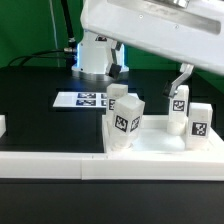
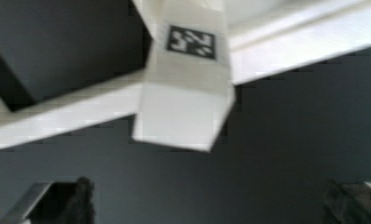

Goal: Assemble square table

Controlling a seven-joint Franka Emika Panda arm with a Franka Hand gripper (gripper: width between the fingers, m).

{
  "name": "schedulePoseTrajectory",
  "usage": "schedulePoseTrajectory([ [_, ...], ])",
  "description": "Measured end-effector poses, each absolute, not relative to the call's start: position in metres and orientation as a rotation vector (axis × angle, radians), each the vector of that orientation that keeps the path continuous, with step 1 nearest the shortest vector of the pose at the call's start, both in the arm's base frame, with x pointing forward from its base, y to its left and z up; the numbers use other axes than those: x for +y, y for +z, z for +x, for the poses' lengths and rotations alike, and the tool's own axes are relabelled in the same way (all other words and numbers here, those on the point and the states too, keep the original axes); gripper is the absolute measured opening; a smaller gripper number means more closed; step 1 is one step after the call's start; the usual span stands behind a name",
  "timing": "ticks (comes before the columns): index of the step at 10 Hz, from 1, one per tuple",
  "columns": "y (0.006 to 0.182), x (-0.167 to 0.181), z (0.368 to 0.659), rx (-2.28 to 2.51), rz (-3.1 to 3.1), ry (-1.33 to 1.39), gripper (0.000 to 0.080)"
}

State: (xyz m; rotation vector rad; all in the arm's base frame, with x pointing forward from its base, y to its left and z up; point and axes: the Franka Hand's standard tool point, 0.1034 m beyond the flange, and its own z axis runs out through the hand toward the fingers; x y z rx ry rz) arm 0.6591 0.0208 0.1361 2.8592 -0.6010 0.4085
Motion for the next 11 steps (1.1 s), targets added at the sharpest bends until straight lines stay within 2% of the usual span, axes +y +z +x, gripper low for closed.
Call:
schedulePoseTrajectory([
  [3, 0.17, 0.004, 0.665, -0.608, 2.991, 0.59, 0.0649],
  [5, 0.163, -0.002, 0.659, -0.512, 2.985, 0.508, 0.0649],
  [8, 0.164, -0.003, 0.659, -0.517, 2.984, 0.515, 0.0649],
  [10, 0.164, -0.018, 0.65, -0.64, 3.082, 0.454, 0.0649],
  [11, 0.156, -0.016, 0.645, -0.66, 3.123, 0.374, 0.0649],
])
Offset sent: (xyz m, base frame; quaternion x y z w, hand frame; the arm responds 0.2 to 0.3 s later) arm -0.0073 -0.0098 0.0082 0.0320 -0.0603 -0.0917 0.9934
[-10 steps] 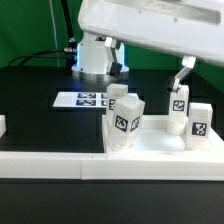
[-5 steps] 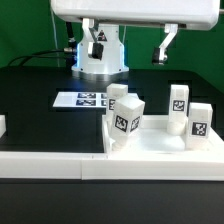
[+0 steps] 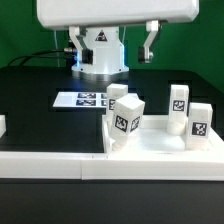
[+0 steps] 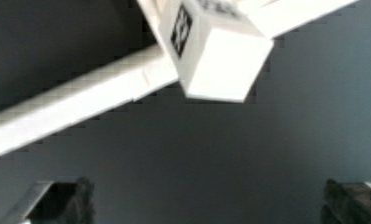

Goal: Assemble square table

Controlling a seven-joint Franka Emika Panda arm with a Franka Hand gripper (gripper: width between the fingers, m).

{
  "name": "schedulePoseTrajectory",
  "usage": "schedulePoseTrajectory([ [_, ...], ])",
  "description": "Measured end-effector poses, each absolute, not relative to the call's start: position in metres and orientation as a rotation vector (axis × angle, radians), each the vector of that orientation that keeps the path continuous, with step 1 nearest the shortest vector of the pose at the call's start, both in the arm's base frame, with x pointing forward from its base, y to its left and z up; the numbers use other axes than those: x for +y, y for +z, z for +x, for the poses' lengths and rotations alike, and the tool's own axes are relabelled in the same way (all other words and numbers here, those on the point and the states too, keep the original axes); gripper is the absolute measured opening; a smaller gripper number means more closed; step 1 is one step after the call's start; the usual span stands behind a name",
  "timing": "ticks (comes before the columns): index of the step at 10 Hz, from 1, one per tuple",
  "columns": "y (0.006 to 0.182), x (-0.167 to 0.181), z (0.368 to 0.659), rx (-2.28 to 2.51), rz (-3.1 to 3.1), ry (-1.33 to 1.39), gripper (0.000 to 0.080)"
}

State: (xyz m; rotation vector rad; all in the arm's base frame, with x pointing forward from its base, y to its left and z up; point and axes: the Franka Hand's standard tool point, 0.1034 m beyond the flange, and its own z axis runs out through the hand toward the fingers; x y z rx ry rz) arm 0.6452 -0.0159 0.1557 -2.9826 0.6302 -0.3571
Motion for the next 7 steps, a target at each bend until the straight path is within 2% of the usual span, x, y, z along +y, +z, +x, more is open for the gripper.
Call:
schedulePoseTrajectory([
  [3, 0.121, -0.014, 0.643, 0.623, -3.004, -0.191, 0.0649],
  [7, 0.12, -0.017, 0.645, 0.638, -3.038, -0.185, 0.0649],
])
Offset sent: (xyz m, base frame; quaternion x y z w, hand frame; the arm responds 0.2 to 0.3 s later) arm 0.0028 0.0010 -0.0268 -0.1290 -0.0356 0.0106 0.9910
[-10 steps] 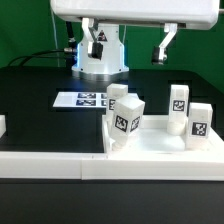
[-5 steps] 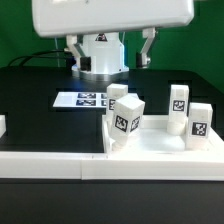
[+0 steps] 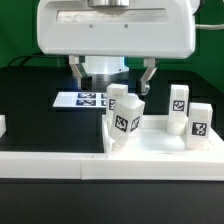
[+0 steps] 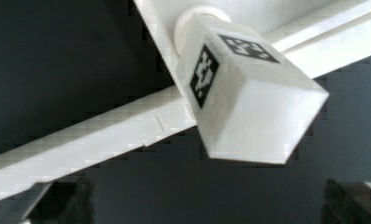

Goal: Assemble square table

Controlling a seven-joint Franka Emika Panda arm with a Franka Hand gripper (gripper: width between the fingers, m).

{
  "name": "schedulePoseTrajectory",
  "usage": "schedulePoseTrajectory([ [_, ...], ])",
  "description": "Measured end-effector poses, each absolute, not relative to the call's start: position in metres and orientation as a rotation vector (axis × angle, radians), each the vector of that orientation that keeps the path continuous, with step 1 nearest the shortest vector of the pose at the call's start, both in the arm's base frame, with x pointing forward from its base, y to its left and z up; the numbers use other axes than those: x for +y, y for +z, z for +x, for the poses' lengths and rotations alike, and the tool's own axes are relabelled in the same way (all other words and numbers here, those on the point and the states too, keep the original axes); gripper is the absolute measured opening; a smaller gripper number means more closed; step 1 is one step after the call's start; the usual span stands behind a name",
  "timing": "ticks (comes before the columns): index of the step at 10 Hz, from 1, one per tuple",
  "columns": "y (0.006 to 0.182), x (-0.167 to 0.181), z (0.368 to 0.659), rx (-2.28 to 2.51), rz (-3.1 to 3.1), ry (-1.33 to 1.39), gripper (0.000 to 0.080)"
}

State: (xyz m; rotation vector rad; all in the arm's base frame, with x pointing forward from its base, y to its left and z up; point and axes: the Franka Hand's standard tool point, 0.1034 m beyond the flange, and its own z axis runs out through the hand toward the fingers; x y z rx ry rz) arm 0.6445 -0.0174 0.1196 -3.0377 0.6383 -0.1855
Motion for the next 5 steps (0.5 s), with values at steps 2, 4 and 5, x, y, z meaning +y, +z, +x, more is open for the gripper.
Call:
schedulePoseTrajectory([
  [2, 0.113, -0.019, 0.639, 0.695, -3.007, -0.154, 0.0649],
  [4, 0.106, -0.008, 0.639, 0.761, -2.992, -0.099, 0.0649],
  [5, 0.105, -0.007, 0.64, 0.768, -2.989, -0.066, 0.0649],
])
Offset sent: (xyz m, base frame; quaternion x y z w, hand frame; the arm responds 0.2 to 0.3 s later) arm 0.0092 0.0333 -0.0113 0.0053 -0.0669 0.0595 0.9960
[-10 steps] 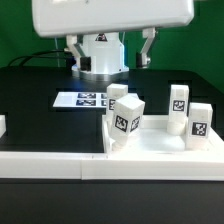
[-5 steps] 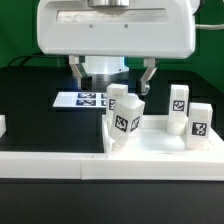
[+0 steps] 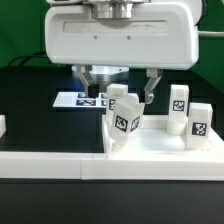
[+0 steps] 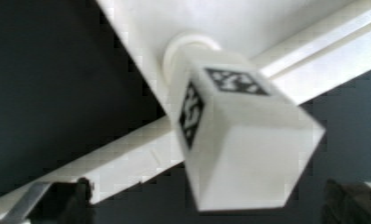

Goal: Assemble square table

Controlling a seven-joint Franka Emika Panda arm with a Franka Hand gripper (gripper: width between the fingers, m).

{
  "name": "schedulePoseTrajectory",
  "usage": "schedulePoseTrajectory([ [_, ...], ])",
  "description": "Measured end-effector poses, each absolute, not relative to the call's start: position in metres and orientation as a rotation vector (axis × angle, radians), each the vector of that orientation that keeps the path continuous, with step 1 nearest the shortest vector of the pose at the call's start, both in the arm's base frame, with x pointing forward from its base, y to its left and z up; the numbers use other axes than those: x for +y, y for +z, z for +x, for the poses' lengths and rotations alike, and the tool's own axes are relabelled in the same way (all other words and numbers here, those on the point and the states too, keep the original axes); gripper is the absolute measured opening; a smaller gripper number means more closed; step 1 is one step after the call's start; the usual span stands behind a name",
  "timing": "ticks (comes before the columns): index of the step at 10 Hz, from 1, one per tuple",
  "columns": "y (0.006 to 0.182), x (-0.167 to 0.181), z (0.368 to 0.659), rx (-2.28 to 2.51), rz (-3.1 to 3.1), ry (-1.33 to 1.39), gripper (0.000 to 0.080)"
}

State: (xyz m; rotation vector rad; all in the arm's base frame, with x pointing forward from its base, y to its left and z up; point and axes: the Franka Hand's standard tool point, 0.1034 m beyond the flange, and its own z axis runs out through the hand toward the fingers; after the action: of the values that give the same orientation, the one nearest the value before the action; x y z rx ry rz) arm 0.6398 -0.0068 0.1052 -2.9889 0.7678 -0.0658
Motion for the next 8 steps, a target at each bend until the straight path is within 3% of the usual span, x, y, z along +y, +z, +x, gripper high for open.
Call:
schedulePoseTrajectory([
  [8, 0.092, -0.01, 0.635, 0.846, -2.978, -0.012, 0.0649],
])
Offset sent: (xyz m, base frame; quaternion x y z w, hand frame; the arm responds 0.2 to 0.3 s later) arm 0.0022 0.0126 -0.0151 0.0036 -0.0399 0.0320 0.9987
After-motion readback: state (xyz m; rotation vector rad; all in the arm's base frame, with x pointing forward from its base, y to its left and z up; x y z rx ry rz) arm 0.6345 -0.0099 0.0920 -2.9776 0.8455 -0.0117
